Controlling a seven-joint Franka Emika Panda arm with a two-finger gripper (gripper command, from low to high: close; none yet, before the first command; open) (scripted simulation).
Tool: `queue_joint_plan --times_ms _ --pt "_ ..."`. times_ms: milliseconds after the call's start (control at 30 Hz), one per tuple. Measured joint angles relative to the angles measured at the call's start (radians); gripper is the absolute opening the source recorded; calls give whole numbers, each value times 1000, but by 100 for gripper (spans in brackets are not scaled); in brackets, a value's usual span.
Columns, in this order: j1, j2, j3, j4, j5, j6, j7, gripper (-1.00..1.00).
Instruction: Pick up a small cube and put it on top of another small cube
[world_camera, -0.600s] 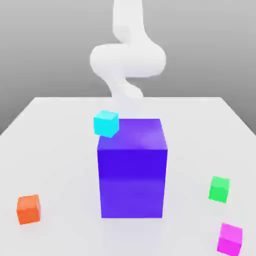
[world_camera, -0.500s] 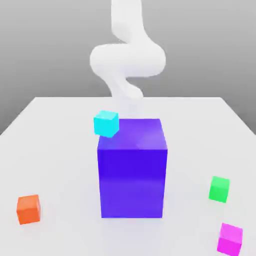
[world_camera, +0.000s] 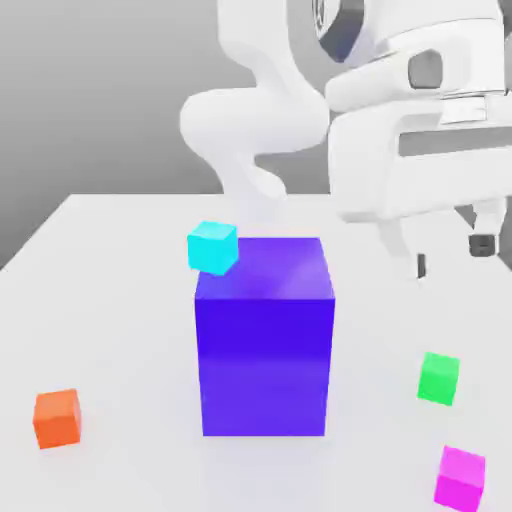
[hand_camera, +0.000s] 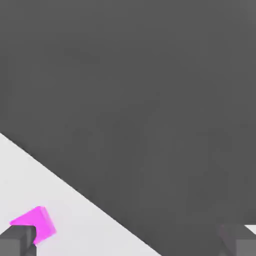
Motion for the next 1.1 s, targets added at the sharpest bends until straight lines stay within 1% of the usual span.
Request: queue_joint_plan --times_ms 167,333,500,533,733,900,1100 --pt "49 181 24 -2 -32 57 -85 0" --pt "88 363 46 -3 -99 113 -146 0" --pt "118 545 24 29 -141 237 -139 0" --pt "121 564 21 33 -144 251 -136 -100" --pt "121 573 20 35 -146 257 -135 -100" --pt "105 436 42 4 -122 151 -153 -100" --pt "110 314 78 -82 -202 118 -341 -100"
